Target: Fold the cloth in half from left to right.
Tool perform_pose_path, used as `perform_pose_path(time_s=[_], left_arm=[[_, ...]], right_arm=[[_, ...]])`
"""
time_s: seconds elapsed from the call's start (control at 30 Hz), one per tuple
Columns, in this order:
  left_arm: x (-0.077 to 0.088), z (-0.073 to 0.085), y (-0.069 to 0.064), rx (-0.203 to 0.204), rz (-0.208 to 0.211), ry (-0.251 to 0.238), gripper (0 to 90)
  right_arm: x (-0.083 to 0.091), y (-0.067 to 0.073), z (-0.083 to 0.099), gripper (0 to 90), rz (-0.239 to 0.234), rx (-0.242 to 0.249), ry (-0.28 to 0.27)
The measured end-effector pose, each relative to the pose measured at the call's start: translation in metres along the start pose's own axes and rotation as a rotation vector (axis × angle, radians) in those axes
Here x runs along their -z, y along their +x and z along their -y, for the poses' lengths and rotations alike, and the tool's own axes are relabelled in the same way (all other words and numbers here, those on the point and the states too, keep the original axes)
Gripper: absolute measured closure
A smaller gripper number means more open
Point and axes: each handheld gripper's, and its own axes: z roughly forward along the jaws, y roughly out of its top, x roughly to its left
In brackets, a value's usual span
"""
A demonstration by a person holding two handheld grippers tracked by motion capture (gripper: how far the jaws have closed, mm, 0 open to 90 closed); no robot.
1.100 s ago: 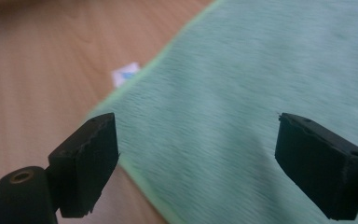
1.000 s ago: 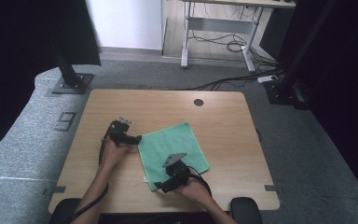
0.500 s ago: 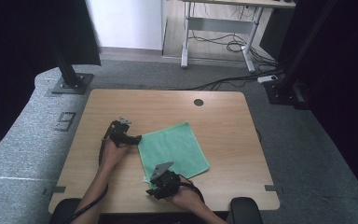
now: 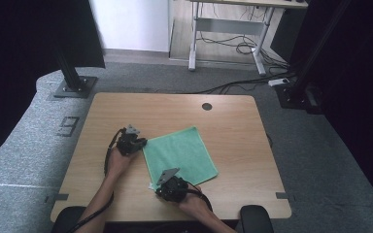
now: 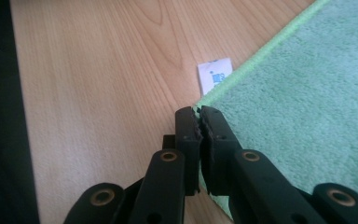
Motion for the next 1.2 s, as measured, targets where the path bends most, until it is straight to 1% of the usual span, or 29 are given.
perform_pose_path(time_s=[0.07,0.13,0.27,0.4,0.47,0.53,0.6,0.7,0.83,0.9,1.07,1.17,1.2], left_arm=[[0.002,0.000,0.001,-0.002,-0.012,0.014,87.2],[0.006,0.000,0.003,0.003,-0.016,0.026,87.3],[0.018,-0.001,0.010,0.035,-0.019,0.025,87.4],[0.024,-0.009,0.014,0.061,-0.007,0.017,87.3],[0.025,-0.016,0.012,0.065,-0.005,0.012,87.1],[0.025,-0.024,0.010,0.058,-0.008,0.010,87.0],[0.023,-0.032,0.007,0.059,-0.001,0.004,86.9],[0.018,-0.043,0.001,0.043,0.002,0.000,86.7],[0.008,-0.056,-0.008,0.020,0.008,-0.002,86.6],[0.003,-0.062,-0.013,0.018,0.010,-0.008,86.7],[-0.011,-0.075,-0.025,-0.010,0.023,-0.008,86.8],[-0.020,-0.082,-0.033,-0.025,0.035,-0.015,86.8],[-0.022,-0.085,-0.036,-0.035,0.033,-0.015,86.8]], right_arm=[[-0.002,0.001,-0.003,85.3,-0.022,-0.003,-0.007],[-0.005,0.003,-0.007,85.2,-0.039,0.006,-0.015],[-0.007,0.009,-0.018,85.2,-0.059,0.034,-0.029],[0.001,0.012,-0.025,85.1,-0.051,0.054,-0.050],[0.008,0.010,-0.026,85.1,-0.044,0.055,-0.062],[0.016,0.007,-0.025,85.1,-0.033,0.048,-0.073],[0.024,0.003,-0.023,85.1,-0.019,0.039,-0.085],[0.036,-0.004,-0.017,85.1,0.003,0.024,-0.092],[0.047,-0.013,-0.006,85.1,0.032,0.000,-0.104],[0.052,-0.019,0.001,85.2,0.046,-0.019,-0.108],[0.064,-0.031,0.017,85.2,0.076,-0.060,-0.117],[0.071,-0.037,0.026,85.2,0.093,-0.080,-0.122],[0.073,-0.038,0.028,85.2,0.098,-0.085,-0.122]])
